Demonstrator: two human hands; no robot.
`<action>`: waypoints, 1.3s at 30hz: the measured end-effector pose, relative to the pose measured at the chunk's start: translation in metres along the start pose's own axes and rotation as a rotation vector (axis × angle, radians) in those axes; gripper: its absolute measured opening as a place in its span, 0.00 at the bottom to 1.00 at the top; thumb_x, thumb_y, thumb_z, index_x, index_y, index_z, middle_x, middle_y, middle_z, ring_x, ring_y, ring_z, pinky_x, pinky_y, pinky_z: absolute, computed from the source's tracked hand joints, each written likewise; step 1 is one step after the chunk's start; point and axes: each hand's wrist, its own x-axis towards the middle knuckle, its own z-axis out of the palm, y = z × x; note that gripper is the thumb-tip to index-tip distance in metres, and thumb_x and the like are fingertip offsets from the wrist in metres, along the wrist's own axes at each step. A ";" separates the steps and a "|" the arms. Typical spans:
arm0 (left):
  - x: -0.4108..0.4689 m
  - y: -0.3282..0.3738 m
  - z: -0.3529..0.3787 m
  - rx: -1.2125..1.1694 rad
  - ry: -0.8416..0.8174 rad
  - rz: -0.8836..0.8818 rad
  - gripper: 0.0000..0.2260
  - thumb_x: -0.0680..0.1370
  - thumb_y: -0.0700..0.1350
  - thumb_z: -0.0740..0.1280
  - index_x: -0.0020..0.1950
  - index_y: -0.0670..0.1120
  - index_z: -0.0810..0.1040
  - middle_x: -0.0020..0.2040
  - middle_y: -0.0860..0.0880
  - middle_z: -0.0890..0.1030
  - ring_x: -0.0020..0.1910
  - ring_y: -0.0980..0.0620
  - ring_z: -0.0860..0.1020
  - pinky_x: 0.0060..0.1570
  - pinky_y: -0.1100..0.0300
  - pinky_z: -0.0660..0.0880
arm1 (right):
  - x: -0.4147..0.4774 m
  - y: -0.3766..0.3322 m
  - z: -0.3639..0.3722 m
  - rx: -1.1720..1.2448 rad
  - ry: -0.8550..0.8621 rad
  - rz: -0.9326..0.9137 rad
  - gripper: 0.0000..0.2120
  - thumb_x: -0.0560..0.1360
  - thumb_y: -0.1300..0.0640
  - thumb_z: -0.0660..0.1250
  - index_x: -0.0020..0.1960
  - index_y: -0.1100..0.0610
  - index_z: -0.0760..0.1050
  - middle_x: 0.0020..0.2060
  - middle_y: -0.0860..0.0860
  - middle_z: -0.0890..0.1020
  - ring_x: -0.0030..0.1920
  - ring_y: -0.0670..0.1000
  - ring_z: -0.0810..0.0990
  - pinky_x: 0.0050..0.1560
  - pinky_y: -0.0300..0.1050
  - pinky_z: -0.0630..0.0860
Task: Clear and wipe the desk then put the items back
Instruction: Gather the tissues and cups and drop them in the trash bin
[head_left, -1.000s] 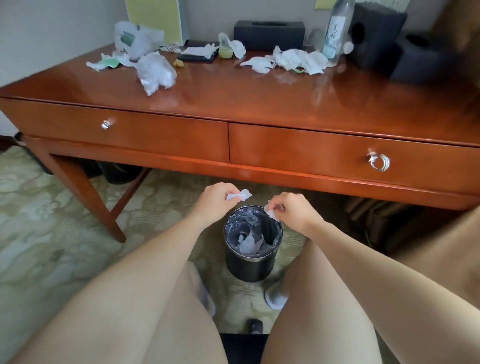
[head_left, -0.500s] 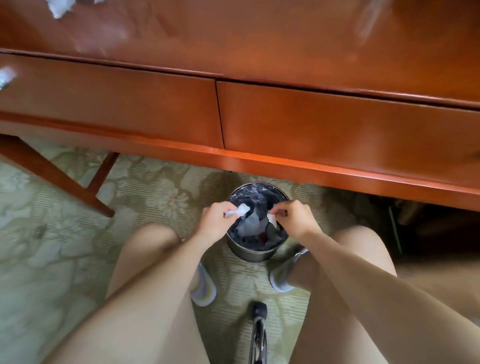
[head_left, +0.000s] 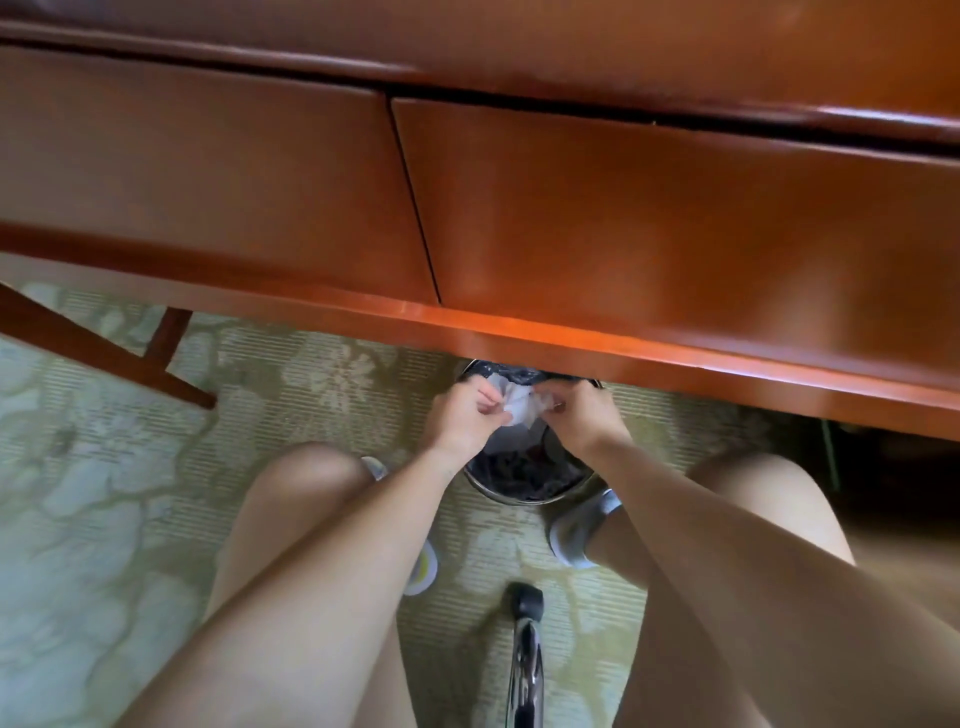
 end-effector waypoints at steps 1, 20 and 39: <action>0.001 0.000 0.002 -0.006 -0.008 0.009 0.07 0.72 0.41 0.75 0.48 0.45 0.81 0.48 0.49 0.84 0.49 0.53 0.82 0.53 0.64 0.76 | 0.001 0.000 0.000 0.005 0.008 -0.005 0.15 0.76 0.64 0.60 0.59 0.54 0.80 0.51 0.53 0.82 0.51 0.57 0.79 0.50 0.46 0.75; -0.011 0.001 0.008 0.124 -0.110 0.112 0.11 0.77 0.43 0.69 0.60 0.47 0.79 0.57 0.51 0.82 0.54 0.54 0.80 0.55 0.65 0.72 | -0.015 -0.001 -0.007 0.014 -0.026 0.027 0.20 0.78 0.64 0.57 0.67 0.54 0.73 0.56 0.60 0.80 0.56 0.62 0.77 0.50 0.45 0.72; -0.033 0.012 -0.020 0.169 -0.119 0.145 0.11 0.77 0.42 0.69 0.59 0.47 0.80 0.57 0.49 0.82 0.53 0.52 0.80 0.58 0.61 0.74 | -0.033 -0.006 -0.009 -0.001 -0.041 -0.004 0.19 0.76 0.63 0.58 0.61 0.50 0.79 0.57 0.54 0.82 0.57 0.56 0.80 0.59 0.46 0.76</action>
